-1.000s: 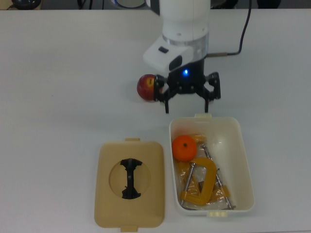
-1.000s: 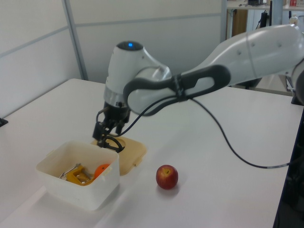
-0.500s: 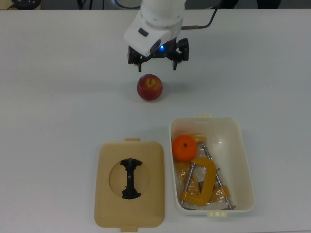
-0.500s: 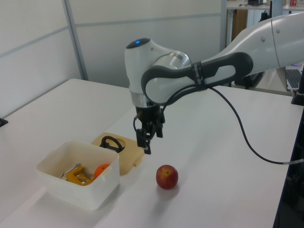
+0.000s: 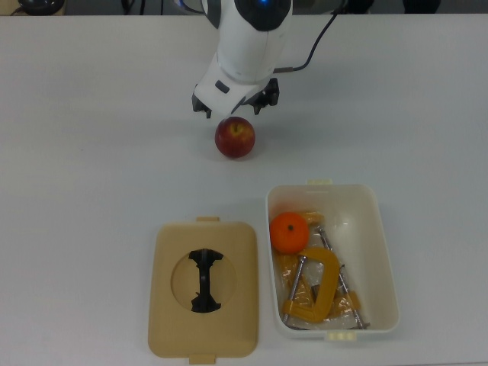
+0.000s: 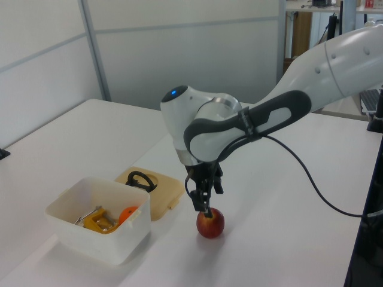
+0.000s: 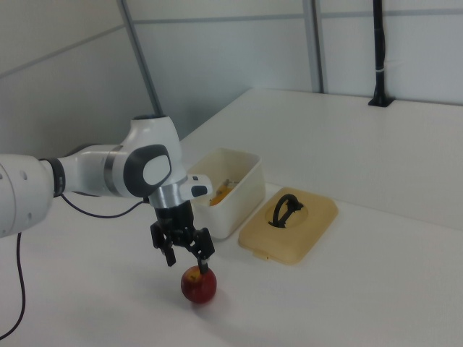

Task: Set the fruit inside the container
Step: 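Close the gripper around the red apple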

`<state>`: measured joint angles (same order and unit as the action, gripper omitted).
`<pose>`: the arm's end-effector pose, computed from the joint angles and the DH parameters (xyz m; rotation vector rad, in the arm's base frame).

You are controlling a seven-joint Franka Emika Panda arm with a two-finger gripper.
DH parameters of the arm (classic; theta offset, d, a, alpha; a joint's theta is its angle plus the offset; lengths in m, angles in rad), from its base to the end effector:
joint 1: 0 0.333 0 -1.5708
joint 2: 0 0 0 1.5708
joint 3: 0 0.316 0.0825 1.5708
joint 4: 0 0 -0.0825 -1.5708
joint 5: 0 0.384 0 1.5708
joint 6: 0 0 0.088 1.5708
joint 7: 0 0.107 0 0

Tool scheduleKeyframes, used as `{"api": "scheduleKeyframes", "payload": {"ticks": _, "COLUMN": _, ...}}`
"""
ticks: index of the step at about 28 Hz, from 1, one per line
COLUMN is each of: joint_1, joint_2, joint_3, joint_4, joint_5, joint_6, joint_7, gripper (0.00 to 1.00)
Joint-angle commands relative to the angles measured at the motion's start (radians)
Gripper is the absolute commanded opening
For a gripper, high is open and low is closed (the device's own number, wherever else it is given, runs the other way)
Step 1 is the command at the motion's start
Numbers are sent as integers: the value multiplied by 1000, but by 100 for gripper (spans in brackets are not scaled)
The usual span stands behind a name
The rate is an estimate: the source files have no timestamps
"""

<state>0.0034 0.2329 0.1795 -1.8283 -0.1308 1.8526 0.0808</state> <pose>0.5877 0.0929 0.3927 3.0132 0.2277 -0.2904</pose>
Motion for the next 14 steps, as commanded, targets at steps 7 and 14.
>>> {"api": "scheduleKeyframes", "payload": {"ticks": 7, "joint_1": 13, "joint_2": 80, "joint_3": -5, "joint_4": 1, "joint_5": -53, "joint_6": 56, "joint_7": -21, "gripper": 100}}
{"api": "scheduleKeyframes", "payload": {"ticks": 14, "joint_1": 15, "joint_2": 117, "joint_3": 2, "joint_4": 3, "joint_5": -85, "joint_6": 99, "joint_7": -15, "gripper": 100}}
